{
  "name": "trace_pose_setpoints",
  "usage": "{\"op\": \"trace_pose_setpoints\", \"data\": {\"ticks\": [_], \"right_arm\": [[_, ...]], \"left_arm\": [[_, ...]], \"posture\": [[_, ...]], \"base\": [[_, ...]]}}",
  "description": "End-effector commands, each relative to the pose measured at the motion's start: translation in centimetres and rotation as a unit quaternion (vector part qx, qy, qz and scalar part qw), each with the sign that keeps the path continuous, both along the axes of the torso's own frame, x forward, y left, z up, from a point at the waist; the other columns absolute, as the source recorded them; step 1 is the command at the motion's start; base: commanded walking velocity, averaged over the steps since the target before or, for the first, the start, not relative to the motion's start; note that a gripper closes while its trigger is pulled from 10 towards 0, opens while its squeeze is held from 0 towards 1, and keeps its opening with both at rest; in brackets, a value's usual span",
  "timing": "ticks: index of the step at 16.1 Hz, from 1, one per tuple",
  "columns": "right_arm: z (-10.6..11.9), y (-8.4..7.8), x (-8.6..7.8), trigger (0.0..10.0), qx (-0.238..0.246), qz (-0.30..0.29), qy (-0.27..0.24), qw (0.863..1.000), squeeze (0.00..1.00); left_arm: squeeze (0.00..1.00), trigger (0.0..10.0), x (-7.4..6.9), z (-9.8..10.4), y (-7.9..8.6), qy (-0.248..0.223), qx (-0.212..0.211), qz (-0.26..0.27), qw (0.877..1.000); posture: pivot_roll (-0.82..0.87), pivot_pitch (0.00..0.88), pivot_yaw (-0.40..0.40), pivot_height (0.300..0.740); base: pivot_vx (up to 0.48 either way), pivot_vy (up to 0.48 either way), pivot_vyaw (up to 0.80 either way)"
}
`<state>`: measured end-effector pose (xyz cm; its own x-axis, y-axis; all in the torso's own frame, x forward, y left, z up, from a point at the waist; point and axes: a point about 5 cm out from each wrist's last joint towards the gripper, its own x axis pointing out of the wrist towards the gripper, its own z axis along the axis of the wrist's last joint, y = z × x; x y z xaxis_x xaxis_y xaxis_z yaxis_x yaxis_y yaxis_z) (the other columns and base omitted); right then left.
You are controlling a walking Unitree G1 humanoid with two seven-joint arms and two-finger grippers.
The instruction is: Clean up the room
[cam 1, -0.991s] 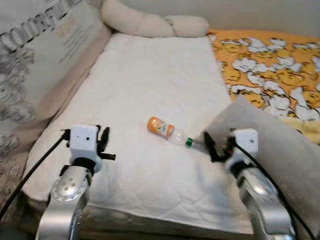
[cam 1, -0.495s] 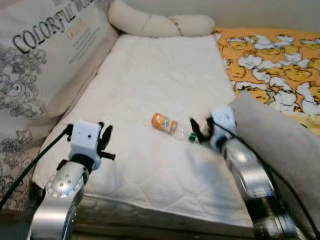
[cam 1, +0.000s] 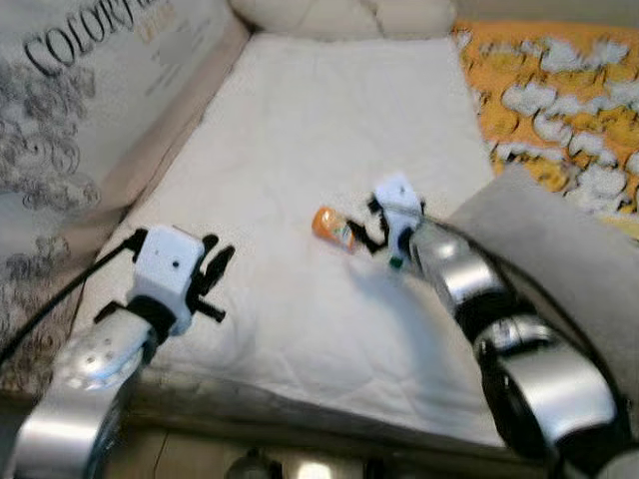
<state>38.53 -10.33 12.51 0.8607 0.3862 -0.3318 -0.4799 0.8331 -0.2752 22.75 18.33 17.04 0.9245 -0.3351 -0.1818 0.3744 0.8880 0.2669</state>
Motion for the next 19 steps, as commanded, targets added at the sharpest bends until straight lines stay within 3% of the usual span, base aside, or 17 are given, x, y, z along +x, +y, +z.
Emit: {"op": "trace_pose_setpoints", "data": {"ticks": [1,2,4,7,11,13,14,15,19], "right_arm": [[-0.7,0.1,-0.1,10.0,-0.023,0.003,0.018,1.000,0.00],[-1.1,0.0,-0.2,10.0,-0.065,0.006,0.019,0.998,0.00],[-1.1,-0.3,0.0,10.0,-0.090,-0.009,0.010,0.996,0.00],[-0.5,-1.1,0.4,10.0,-0.098,-0.051,-0.015,0.994,0.00],[0.2,-1.2,0.7,10.0,-0.112,-0.053,-0.053,0.991,0.00],[0.1,-1.5,0.7,10.0,-0.120,-0.054,-0.045,0.990,0.00],[0.0,-1.6,0.7,4.1,-0.119,-0.050,-0.034,0.991,0.00],[0.0,-1.7,0.7,0.0,-0.121,-0.047,-0.027,0.991,0.00],[0.2,-1.8,0.8,0.0,-0.116,-0.050,-0.023,0.992,0.00]], "left_arm": [[0.00,10.0,-0.9,0.5,-0.2,0.011,-0.004,-0.017,1.000],[0.00,10.0,-1.6,0.5,-0.6,0.019,0.004,-0.026,0.999],[0.00,10.0,-2.7,0.9,-0.5,0.029,0.007,-0.029,0.999],[0.00,10.0,-4.2,2.1,-0.3,0.037,0.017,-0.039,0.998],[0.00,10.0,-5.4,2.7,0.4,0.041,0.028,-0.026,0.998],[0.00,10.0,-6.3,3.0,0.6,0.046,0.030,-0.015,0.998],[0.00,10.0,-6.4,3.1,0.6,0.048,0.033,-0.013,0.998],[0.00,10.0,-6.6,3.1,0.6,0.050,0.034,-0.011,0.998],[0.00,10.0,-6.7,3.3,0.9,0.052,0.035,-0.005,0.998]], "posture": [[0.17,0.202,0.039,0.740],[0.19,0.223,0.038,0.740],[0.22,0.275,0.052,0.740],[0.26,0.338,0.056,0.740],[0.27,0.357,0.047,0.740],[0.27,0.349,0.034,0.740],[0.28,0.349,0.030,0.740],[0.28,0.351,0.026,0.740],[0.30,0.351,0.013,0.740]], "base": [[0.000,0.000,0.00],[0.000,0.000,0.00],[0.000,0.000,0.00],[0.000,0.000,0.00],[0.000,0.000,0.00],[0.000,0.000,0.00],[0.000,0.000,0.00],[0.000,0.000,0.00],[0.000,0.000,0.00]]}}
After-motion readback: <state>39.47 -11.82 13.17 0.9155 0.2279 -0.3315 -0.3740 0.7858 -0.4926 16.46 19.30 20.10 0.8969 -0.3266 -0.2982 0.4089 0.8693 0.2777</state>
